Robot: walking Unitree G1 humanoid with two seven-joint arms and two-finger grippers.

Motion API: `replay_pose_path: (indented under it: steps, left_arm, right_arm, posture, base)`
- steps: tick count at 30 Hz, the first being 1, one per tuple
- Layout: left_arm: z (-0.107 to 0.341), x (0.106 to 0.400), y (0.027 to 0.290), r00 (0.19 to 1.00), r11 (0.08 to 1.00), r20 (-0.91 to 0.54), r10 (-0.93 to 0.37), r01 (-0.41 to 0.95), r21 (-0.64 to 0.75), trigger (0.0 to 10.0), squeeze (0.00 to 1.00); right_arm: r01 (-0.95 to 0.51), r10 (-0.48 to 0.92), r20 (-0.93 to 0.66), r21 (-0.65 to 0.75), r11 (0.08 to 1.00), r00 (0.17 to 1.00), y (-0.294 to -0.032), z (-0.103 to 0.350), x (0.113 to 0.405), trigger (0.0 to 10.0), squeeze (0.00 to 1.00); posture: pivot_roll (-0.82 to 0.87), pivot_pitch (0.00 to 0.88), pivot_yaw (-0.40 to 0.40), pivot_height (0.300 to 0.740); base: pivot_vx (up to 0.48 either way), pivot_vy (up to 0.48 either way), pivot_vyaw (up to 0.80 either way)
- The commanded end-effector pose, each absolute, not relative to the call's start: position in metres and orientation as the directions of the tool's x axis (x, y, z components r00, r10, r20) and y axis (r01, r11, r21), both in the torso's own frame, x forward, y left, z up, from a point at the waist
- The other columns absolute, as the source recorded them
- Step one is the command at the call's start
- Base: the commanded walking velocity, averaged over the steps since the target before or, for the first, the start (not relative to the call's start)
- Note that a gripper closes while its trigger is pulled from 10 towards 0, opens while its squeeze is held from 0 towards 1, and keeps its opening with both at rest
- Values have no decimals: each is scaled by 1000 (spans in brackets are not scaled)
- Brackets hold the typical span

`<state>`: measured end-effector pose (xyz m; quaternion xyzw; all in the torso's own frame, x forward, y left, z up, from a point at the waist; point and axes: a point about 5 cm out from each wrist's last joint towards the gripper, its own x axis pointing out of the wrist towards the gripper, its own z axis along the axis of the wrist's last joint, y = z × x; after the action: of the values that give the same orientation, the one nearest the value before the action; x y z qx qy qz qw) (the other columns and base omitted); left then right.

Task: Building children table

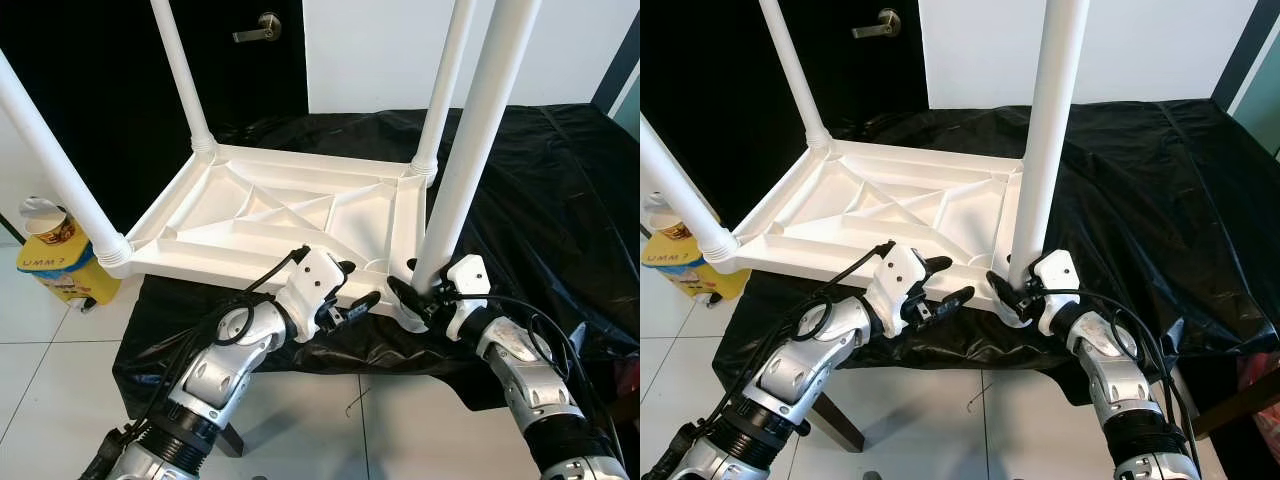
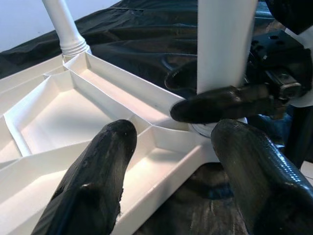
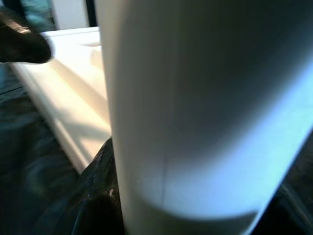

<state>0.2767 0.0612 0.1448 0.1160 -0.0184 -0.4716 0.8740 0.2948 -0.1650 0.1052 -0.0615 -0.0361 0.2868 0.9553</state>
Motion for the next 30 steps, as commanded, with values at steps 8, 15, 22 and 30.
replay_pose_path:
  steps: [8,15,22,30]
  left_arm:
    - [137,269,61,514,491,-100,-852,850,190,10000,0]
    - [129,257,56,519,503,-100,-849,851,147,10000,0]
    - [128,251,54,505,492,-102,-857,861,130,10000,0]
    - [129,248,53,480,465,-107,-871,875,137,10000,0]
  right_arm:
    - [-353,355,8,-95,931,935,-166,95,296,10000,0]
    - [-67,67,-2,-11,998,998,-162,83,290,10000,0]
    - [68,-67,-40,26,997,997,-159,76,283,10000,0]
    - [69,-68,-18,33,997,997,-145,80,277,10000,0]
  posture:
    - [-48,0,5,740]
    - [-29,0,-18,740]
    - [-32,0,-19,740]
    - [-50,0,-14,740]
  base:
    - [0,0,0]
    - [0,0,0]
    - [0,0,0]
    - [0,0,0]
